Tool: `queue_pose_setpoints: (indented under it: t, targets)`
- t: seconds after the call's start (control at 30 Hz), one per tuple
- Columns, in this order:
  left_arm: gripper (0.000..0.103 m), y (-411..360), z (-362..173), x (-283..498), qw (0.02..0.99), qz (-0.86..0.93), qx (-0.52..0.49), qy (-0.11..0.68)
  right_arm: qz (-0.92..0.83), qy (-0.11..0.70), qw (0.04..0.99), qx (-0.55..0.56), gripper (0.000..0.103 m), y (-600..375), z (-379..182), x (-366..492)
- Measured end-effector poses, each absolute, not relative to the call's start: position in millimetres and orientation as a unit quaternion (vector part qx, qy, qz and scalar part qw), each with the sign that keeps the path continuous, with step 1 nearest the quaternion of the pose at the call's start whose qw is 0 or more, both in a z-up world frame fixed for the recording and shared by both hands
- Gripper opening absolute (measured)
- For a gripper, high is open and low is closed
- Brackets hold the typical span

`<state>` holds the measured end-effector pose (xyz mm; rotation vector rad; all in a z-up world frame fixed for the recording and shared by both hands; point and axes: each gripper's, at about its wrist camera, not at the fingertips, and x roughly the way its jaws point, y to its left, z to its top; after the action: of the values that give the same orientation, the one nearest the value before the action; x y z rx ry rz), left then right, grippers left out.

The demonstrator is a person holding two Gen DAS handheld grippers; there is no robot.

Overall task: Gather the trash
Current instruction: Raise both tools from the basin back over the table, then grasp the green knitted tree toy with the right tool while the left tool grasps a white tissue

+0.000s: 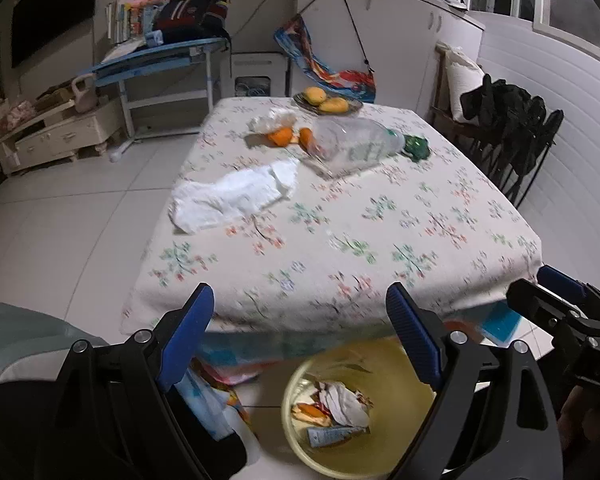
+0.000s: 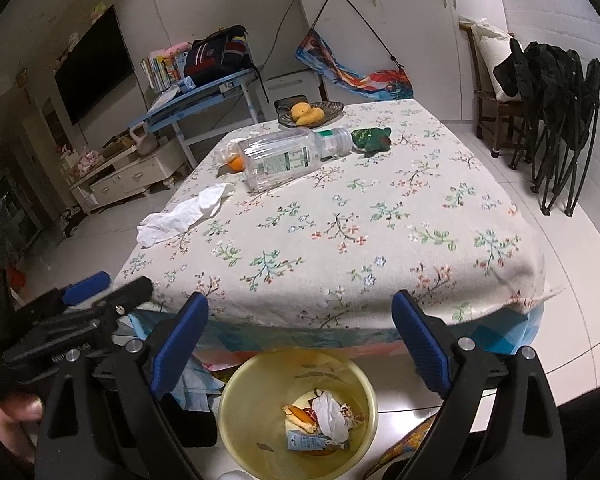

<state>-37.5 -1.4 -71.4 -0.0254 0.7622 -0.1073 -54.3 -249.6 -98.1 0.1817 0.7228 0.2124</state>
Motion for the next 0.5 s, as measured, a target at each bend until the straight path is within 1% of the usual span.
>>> queue_pose_setpoints:
  t: [0.33, 0.5]
  targets:
    - [0.086, 22.3, -60.9, 8.0, 0.925, -0.024, -0.01, 0.378, 0.086, 0.364, 0.925, 0.062, 0.089, -265.4, -89.5, -2.7]
    - [0.086, 32.0, -63.6, 31.7, 0.92, -0.012, -0.025, 0.39, 0.074, 0.371, 0.925, 0.048, 0.089, -276.5, -85.3, 30.7]
